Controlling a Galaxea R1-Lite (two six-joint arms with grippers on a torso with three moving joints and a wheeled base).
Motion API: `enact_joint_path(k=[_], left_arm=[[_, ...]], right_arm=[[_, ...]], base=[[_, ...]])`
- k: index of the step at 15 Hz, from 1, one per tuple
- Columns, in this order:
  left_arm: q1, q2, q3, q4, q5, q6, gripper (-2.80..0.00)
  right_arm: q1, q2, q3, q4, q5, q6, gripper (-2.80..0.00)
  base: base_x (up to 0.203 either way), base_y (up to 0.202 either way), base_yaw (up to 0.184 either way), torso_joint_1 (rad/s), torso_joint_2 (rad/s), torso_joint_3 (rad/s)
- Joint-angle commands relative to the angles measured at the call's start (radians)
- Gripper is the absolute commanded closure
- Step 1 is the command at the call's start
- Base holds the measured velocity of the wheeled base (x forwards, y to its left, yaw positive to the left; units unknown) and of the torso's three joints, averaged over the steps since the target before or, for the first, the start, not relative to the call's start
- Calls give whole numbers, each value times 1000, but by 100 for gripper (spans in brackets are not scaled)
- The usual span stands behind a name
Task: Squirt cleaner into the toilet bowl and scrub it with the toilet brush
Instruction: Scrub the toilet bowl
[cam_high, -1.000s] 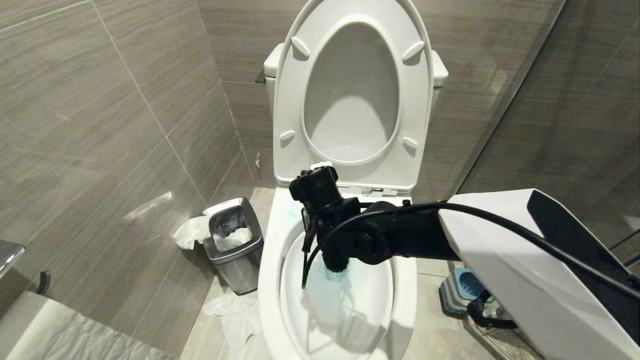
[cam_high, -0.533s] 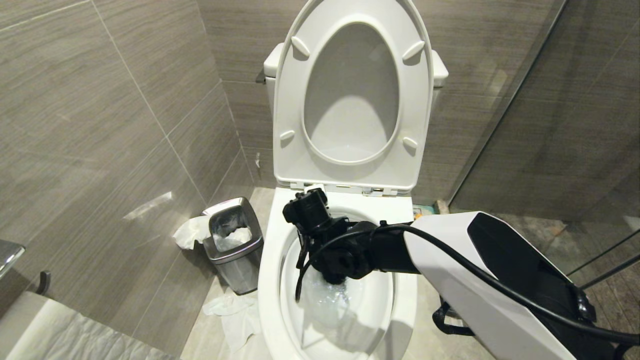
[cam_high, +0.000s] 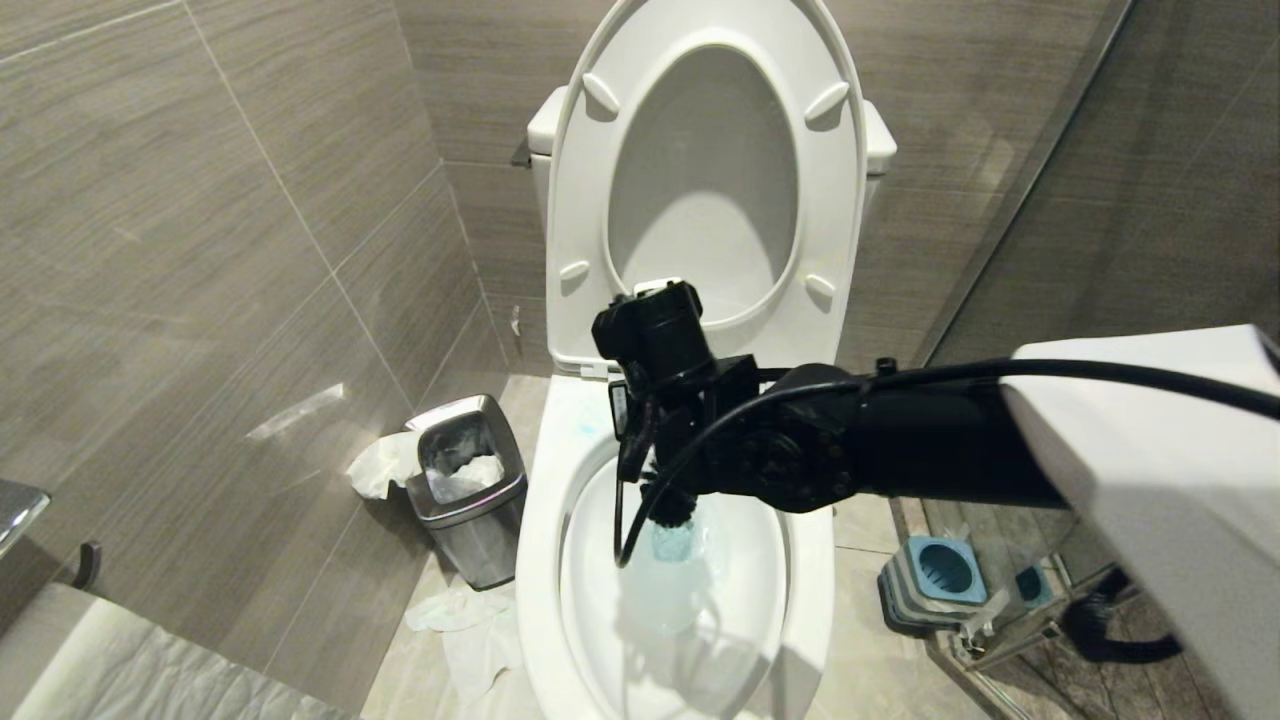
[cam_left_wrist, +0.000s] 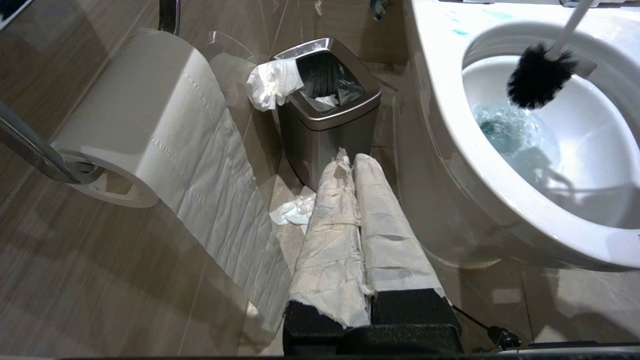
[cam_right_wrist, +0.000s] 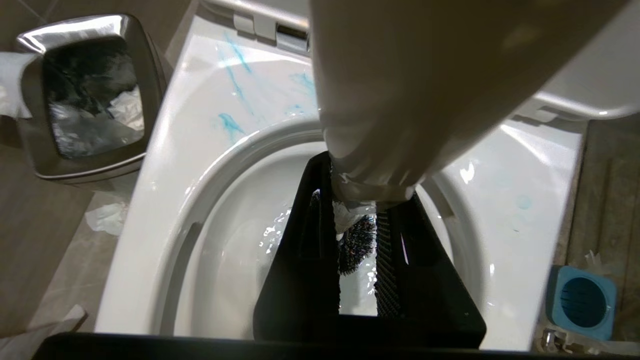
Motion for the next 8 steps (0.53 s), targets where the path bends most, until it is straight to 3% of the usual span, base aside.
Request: enact_joint_path(k=[1, 8], left_arm=[[-1, 1, 0, 0, 0, 0, 0], [1, 1, 0, 0, 0, 0, 0]], right_arm=[[16, -182, 98, 0, -5, 3, 0], [27, -250, 222, 17, 2, 4, 0]], base=[[0, 0, 0, 0, 0, 0], [0, 0, 0, 0, 0, 0]])
